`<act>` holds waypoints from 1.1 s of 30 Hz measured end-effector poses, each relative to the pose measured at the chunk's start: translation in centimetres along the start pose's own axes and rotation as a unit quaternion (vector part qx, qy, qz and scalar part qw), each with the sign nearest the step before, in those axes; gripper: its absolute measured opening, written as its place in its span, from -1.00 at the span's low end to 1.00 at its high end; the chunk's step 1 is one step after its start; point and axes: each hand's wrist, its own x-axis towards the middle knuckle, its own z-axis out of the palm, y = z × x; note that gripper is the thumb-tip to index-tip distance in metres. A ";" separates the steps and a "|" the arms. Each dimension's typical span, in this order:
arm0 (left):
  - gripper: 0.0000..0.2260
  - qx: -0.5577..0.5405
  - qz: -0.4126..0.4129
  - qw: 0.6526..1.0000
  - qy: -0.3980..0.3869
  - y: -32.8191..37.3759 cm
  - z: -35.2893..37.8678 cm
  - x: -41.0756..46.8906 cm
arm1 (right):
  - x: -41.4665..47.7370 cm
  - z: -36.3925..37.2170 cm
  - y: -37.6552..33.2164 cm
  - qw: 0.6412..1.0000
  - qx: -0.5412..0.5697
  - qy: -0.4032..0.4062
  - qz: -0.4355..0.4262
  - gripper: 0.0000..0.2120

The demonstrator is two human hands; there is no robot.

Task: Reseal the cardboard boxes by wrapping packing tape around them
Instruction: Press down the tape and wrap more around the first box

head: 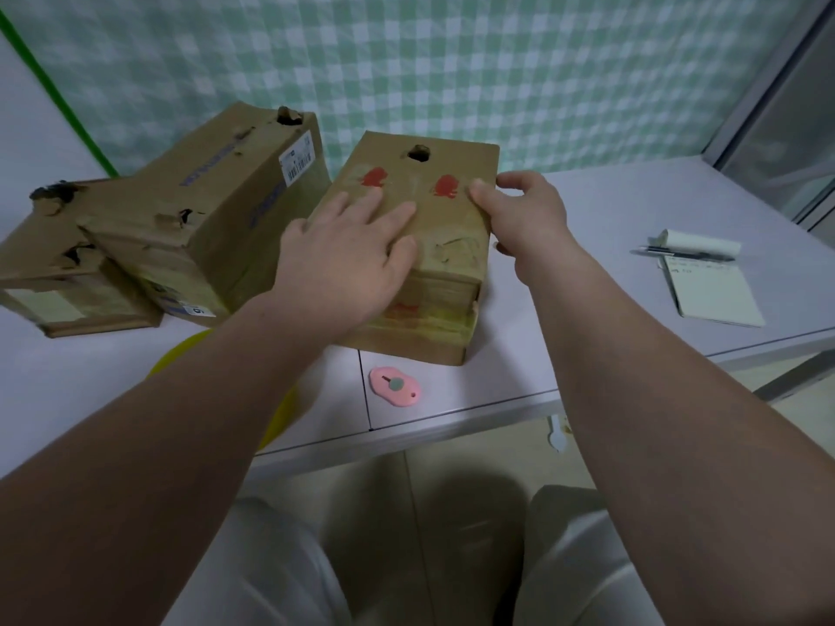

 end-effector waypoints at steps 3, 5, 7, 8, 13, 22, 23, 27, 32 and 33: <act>-0.56 -0.003 -0.005 1.000 -0.008 0.0 0.0 0.0 | -1.5 -0.4 -0.2 1.000 0.006 -0.024 -0.008 -0.41; -0.56 -0.001 -0.005 1.000 -0.005 0.1 0.0 0.0 | -3.7 -1.0 0.2 0.994 0.037 -0.100 -0.031 -0.26; -0.56 0.001 -0.005 1.000 0.002 0.1 0.1 0.0 | -5.8 -1.2 1.1 0.986 0.021 -0.149 -0.075 -0.11; -0.56 0.001 -0.005 1.000 0.004 0.2 0.1 -0.1 | -6.5 -1.1 1.7 0.983 -0.009 -0.153 -0.104 -0.03; -0.56 0.002 -0.005 1.000 0.005 0.2 0.0 -0.1 | -6.7 0.1 4.3 0.972 -0.103 -0.079 -0.195 0.12; -0.58 0.002 0.000 1.000 0.008 0.1 0.1 -0.1 | -6.1 1.0 7.2 0.970 -0.088 -0.050 -0.222 0.22; -0.58 0.002 0.000 1.000 0.007 0.2 0.1 -0.1 | -6.1 1.0 7.6 0.969 -0.095 -0.059 -0.222 0.23; -0.58 0.000 0.000 1.000 0.008 0.1 0.1 -0.2 | -6.6 1.3 9.5 0.965 -0.154 -0.096 -0.190 0.20; -0.58 0.001 -0.002 1.000 0.009 0.2 0.2 -0.2 | -6.7 0.7 7.9 0.967 -0.117 -0.115 -0.193 0.05; -0.58 0.000 -0.002 1.000 0.011 0.1 0.2 -0.2 | -6.6 0.5 7.1 0.970 -0.100 -0.110 -0.190 -0.02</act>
